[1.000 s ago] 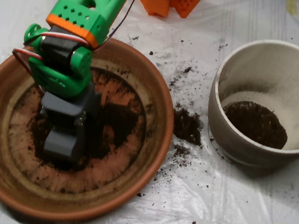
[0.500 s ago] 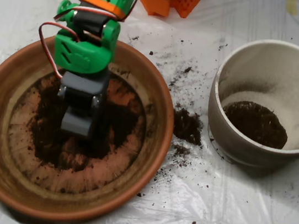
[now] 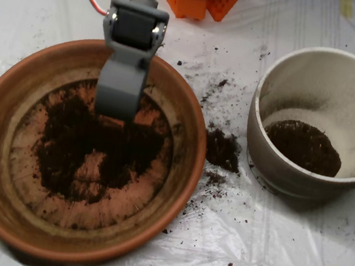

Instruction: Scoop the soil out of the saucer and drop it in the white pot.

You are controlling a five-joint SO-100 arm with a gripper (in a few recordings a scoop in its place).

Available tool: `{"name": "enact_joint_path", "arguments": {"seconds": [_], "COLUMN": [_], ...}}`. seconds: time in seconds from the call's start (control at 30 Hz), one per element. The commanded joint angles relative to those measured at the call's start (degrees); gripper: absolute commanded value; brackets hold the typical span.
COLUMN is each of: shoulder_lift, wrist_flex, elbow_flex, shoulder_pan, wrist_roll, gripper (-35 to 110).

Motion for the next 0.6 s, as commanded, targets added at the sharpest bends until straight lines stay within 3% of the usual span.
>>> {"name": "enact_joint_path", "arguments": {"seconds": [0.0, 0.57], "shoulder_lift": [9.2, -0.3], "wrist_flex": [3.7, 27.4], "elbow_flex": [-2.5, -34.4], "shoulder_pan": [-2.1, -26.4], "wrist_roll": [-1.4, 0.3], "gripper": [-1, -1]}}
